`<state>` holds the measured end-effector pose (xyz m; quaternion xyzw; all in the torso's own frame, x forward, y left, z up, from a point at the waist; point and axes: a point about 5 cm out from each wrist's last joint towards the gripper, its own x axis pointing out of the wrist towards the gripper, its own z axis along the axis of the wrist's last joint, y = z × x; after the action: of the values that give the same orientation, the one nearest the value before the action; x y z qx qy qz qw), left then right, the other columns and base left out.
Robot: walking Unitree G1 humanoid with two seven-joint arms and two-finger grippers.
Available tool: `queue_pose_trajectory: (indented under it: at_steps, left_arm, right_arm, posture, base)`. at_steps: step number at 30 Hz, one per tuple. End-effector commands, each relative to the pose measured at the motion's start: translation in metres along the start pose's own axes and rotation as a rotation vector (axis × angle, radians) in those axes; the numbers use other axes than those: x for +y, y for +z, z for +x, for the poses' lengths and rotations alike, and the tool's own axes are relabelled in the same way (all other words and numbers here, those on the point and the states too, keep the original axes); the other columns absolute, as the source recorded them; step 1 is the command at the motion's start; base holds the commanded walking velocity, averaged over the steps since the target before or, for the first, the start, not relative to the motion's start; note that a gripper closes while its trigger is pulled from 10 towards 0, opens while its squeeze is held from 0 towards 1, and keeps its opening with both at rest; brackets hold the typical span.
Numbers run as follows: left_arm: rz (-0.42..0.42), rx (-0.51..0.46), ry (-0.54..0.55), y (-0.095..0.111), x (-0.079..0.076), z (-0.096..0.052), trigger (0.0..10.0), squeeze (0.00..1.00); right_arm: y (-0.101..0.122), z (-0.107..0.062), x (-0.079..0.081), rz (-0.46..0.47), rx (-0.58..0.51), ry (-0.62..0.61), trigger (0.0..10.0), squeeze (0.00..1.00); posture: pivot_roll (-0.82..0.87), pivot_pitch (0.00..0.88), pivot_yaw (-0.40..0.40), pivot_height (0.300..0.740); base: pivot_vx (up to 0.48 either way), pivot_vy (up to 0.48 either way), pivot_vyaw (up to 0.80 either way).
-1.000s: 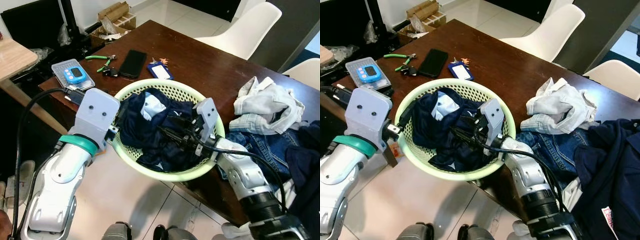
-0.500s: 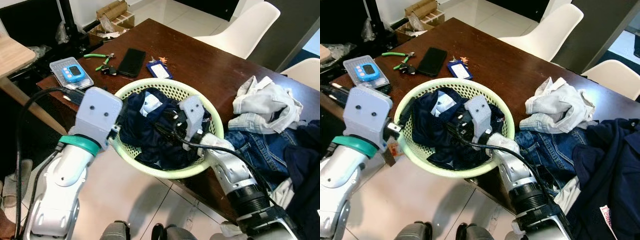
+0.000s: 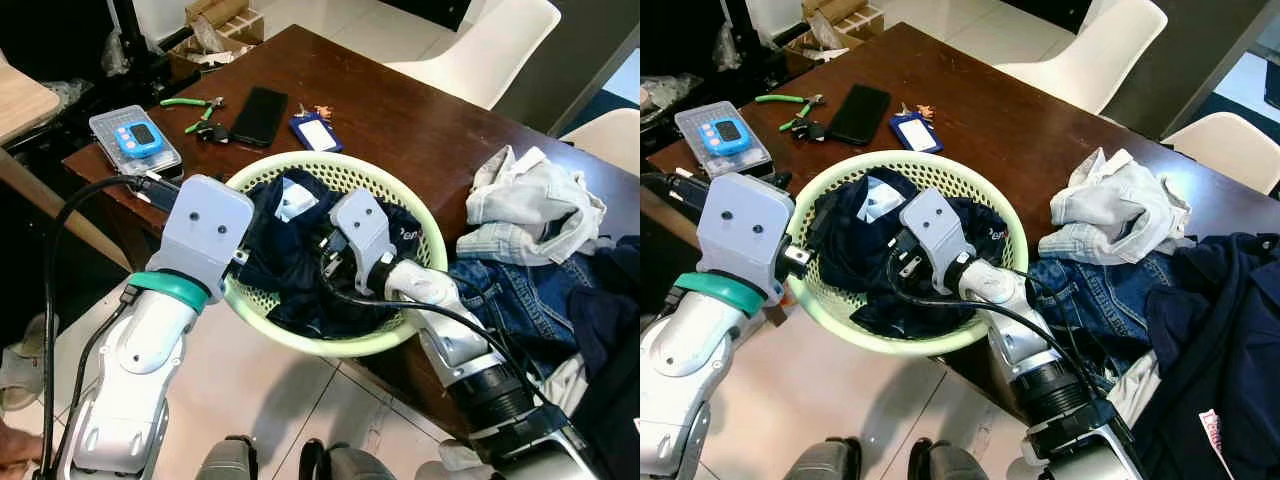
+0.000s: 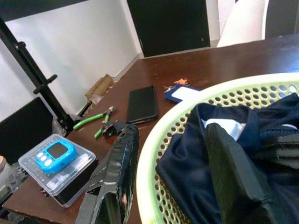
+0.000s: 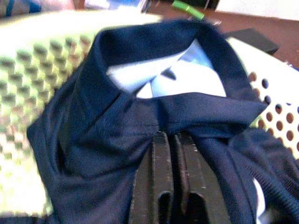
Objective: Hang hanger
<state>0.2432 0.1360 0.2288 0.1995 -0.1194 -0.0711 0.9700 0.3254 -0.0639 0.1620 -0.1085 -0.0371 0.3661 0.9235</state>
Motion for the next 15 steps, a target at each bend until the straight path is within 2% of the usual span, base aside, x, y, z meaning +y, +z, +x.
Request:
queue_pose_trajectory:
  at_steps: [1,2,3,5,6,7,9,11,12,13,14,15]
  left_arm:
    - [0.0,0.021,0.004,-0.003,-0.002,0.0,10.0,0.0]
    - [0.0,0.021,0.004,-0.003,-0.002,0.0,10.0,0.0]
    - [-0.001,0.024,0.008,-0.004,-0.002,0.001,10.0,0.0]
    - [-0.001,0.024,0.008,-0.004,-0.002,0.001,10.0,0.0]
    - [-0.009,0.022,0.016,-0.004,-0.002,0.002,10.0,0.0]
    - [-0.009,0.022,0.016,-0.004,-0.002,0.002,10.0,0.0]
    - [-0.009,0.016,0.023,-0.004,-0.002,0.004,10.0,0.0]
    - [-0.009,0.016,0.023,-0.004,-0.002,0.004,10.0,0.0]
    - [-0.009,0.015,0.026,-0.003,-0.002,0.004,10.0,0.0]
    - [-0.009,0.015,0.026,-0.003,-0.002,0.004,10.0,0.0]
    - [-0.008,0.012,0.032,-0.003,-0.002,0.005,10.0,0.0]
    - [-0.008,0.012,0.032,-0.003,-0.002,0.005,10.0,0.0]
  right_arm:
    - [0.015,-0.002,-0.012,0.079,-0.083,-0.064,0.0,0.0]
    - [0.015,-0.002,-0.012,0.079,-0.083,-0.064,0.0,0.0]
    - [0.026,-0.002,-0.021,0.142,-0.149,-0.109,0.0,0.0]
    - [0.026,-0.002,-0.021,0.142,-0.149,-0.109,0.0,0.0]
    - [0.04,-0.003,-0.031,0.206,-0.227,-0.152,0.0,0.0]
    - [0.04,-0.003,-0.031,0.206,-0.227,-0.152,0.0,0.0]
    - [0.069,-0.008,-0.051,0.3,-0.371,-0.214,0.0,0.0]
    - [0.069,-0.008,-0.051,0.3,-0.371,-0.214,0.0,0.0]
    - [0.078,-0.01,-0.057,0.323,-0.414,-0.23,0.0,0.0]
    - [0.078,-0.01,-0.057,0.323,-0.414,-0.23,0.0,0.0]
    - [0.092,-0.014,-0.065,0.34,-0.477,-0.25,0.0,0.0]
    - [0.092,-0.014,-0.065,0.34,-0.477,-0.25,0.0,0.0]
  posture:
    - [0.12,0.103,-0.073,0.74]
    - [0.12,0.103,-0.073,0.74]
    - [0.11,0.097,-0.073,0.74]
    - [0.11,0.097,-0.073,0.74]
    - [0.11,0.096,-0.073,0.74]
    - [0.11,0.096,-0.073,0.74]
    - [0.11,0.094,-0.072,0.74]
    - [0.11,0.094,-0.072,0.74]
    - [0.11,0.094,-0.072,0.74]
    - [0.11,0.094,-0.072,0.74]
    - [0.12,0.092,-0.07,0.74]
    - [0.12,0.092,-0.07,0.74]
  base:
    - [0.0,0.0,0.0]
    - [0.0,0.0,0.0]
    - [0.0,0.0,0.0]
    - [0.0,0.0,0.0]
    - [0.0,0.0,0.0]
    - [0.0,0.0,0.0]
    - [0.0,0.0,0.0]
    - [0.0,0.0,0.0]
    - [0.0,0.0,0.0]
    - [0.0,0.0,0.0]
    - [0.0,0.0,0.0]
    - [0.0,0.0,0.0]
